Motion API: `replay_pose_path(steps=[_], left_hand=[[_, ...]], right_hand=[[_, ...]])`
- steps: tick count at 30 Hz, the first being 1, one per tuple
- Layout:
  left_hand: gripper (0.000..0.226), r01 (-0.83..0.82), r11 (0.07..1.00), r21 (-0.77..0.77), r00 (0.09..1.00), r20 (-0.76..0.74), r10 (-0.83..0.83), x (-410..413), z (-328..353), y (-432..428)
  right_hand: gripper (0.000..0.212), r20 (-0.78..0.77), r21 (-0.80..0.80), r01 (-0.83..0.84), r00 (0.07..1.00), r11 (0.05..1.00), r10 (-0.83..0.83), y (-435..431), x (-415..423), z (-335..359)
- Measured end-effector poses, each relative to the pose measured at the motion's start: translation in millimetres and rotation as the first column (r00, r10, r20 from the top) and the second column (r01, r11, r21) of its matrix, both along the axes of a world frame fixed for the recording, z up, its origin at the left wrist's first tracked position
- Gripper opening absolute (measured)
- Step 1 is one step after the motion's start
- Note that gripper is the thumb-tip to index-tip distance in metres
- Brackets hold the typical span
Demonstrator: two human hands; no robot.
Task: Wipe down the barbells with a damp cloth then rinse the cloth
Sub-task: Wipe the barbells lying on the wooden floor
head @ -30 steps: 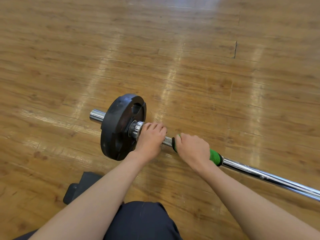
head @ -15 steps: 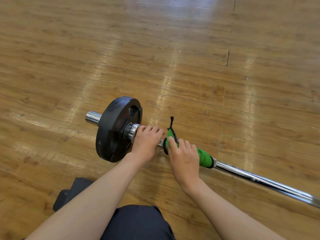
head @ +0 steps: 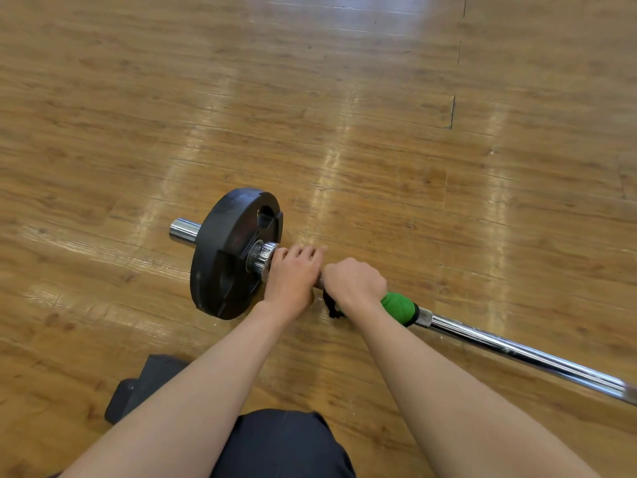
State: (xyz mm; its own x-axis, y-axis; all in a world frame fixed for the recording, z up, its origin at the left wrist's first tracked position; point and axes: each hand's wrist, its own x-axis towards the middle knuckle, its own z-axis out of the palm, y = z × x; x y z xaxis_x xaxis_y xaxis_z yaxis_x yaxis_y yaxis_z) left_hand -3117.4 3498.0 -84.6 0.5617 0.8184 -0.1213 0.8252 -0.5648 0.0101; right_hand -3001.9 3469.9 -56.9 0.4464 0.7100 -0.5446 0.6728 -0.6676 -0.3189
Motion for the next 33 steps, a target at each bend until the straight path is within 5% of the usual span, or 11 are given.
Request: replay_pose_path(steps=[3,6,10,13,17,21,24,26,29,30,33], left_hand=[[0.058,-0.015,1.000,0.008,1.000,0.023,0.014,0.4,0.9,-0.1],[0.059,-0.009,1.000,0.000,1.000,0.025,0.009,-0.5,2.3,-2.5],[0.069,-0.014,1.000,-0.009,1.000,-0.021,0.014,-2.3,4.5,-3.0],[0.074,-0.013,0.999,-0.040,0.999,-0.044,0.011,-1.1,6.9,-3.7],[0.090,-0.017,0.999,-0.047,0.996,-0.089,0.012,0.8,7.2,-1.9],[0.110,-0.010,0.999,-0.049,0.996,-0.093,0.006,1.0,6.5,-2.3],[0.103,-0.004,1.000,-0.020,0.998,-0.067,0.003,1.4,3.6,-0.9],[0.099,-0.001,1.000,-0.014,0.999,-0.051,0.000,0.8,1.6,0.9],[0.103,0.018,0.999,-0.035,0.998,-0.066,-0.021,-2.4,2.1,0.5],[0.105,0.022,0.999,-0.029,0.997,-0.076,-0.024,-2.5,2.8,0.0],[0.104,0.026,0.999,-0.037,0.992,-0.121,-0.030,-1.1,4.6,0.6]], right_hand=[[0.032,0.285,0.303,-0.195,0.953,0.933,0.107,-24.2,-19.9,-17.7],[0.017,0.477,0.507,-0.429,0.862,0.748,0.170,-54.4,-10.7,-45.4],[0.043,0.500,0.503,-0.520,0.826,0.690,0.259,-90.7,21.6,-53.2],[0.022,0.482,0.465,-0.459,0.848,0.757,0.218,-99.2,42.9,-40.9],[0.037,0.249,0.145,-0.187,0.957,0.972,0.147,-56.3,40.9,-12.6],[0.027,0.025,-0.104,-0.118,0.992,0.988,0.121,-16.0,23.6,4.7],[0.027,0.040,-0.014,-0.164,0.986,0.986,0.165,-3.7,2.4,1.1],[0.030,0.185,0.154,-0.245,0.959,0.957,0.216,-12.8,-7.6,-10.6],[0.022,0.443,0.413,-0.465,0.854,0.783,0.273,-45.1,-2.6,-31.8],[0.014,0.511,0.444,-0.523,0.815,0.728,0.273,-55.0,2.8,-39.6],[0.037,0.551,0.412,-0.582,0.772,0.701,0.318,-74.1,17.7,-49.2]])
